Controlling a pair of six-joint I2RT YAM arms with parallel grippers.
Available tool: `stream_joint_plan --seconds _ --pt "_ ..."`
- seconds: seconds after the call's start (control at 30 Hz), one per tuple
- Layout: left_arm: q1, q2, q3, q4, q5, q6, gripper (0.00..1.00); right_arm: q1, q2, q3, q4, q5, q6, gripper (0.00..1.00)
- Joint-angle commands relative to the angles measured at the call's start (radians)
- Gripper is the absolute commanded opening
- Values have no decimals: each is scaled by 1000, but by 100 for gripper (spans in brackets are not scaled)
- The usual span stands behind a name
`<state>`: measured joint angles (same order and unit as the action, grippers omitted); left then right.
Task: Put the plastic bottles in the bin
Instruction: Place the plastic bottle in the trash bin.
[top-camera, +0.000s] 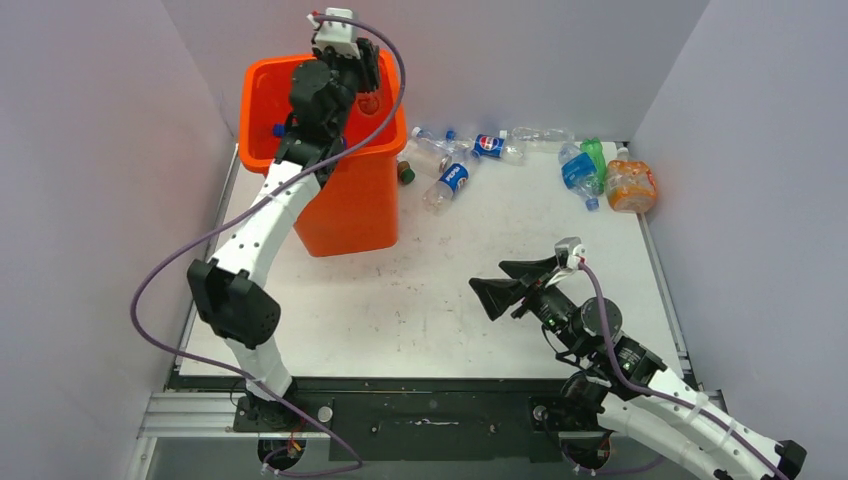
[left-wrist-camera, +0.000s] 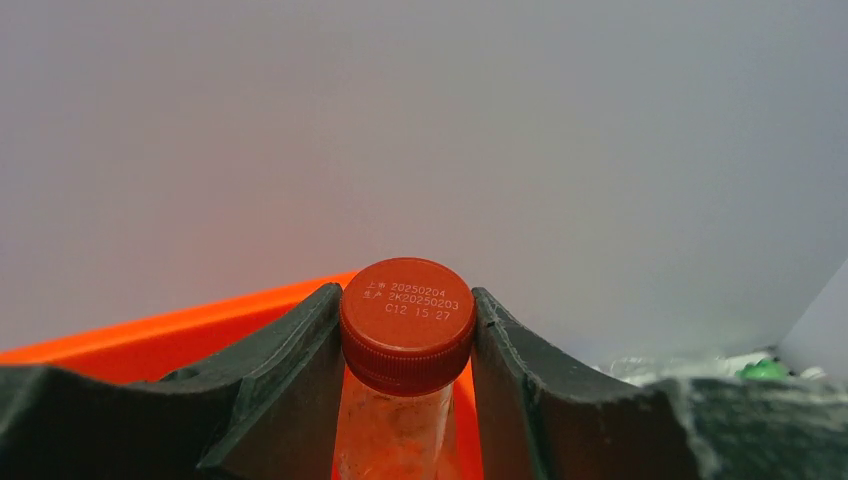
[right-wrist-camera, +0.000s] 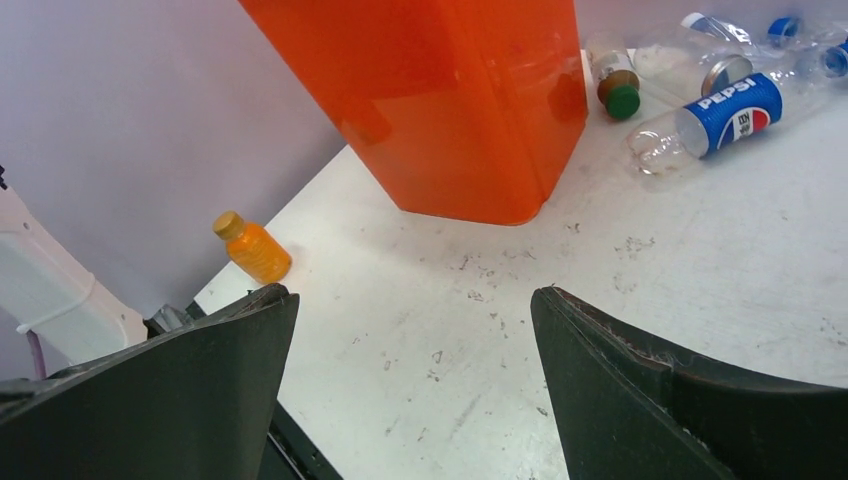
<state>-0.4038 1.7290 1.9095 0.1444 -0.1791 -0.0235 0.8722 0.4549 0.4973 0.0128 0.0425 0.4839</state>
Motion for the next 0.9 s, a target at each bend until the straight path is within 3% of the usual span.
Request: stream_joint_plan --seconds 0.0,0.07,0.17,0.2,0.37,0.5,0.67,0.77,0.87 --pt "17 51 42 50 5 0 0 5 37 -29 55 89 62 90" --pt "21 85 52 52 1 -3 9 6 59 -35 56 120 94 90" --pt "23 105 59 75 14 -20 55 6 84 -47 58 160 118 90" --pt "22 104 62 82 17 -22 65 6 88 -52 60 175 125 90" --pt "18 52 52 100 -2 -29 96 5 78 -78 68 236 155 90" --pt "8 -100 -93 168 -32 -34 96 6 75 -55 15 325 120 90" --pt "-73 -425 -412 206 -35 -27 96 2 185 49 -84 494 73 90" --pt "-169 -623 -594 133 -24 9 96 -22 307 114 -59 575 75 90" --pt "-240 -793 -739 7 13 11 96 -123 442 203 -24 559 111 90"
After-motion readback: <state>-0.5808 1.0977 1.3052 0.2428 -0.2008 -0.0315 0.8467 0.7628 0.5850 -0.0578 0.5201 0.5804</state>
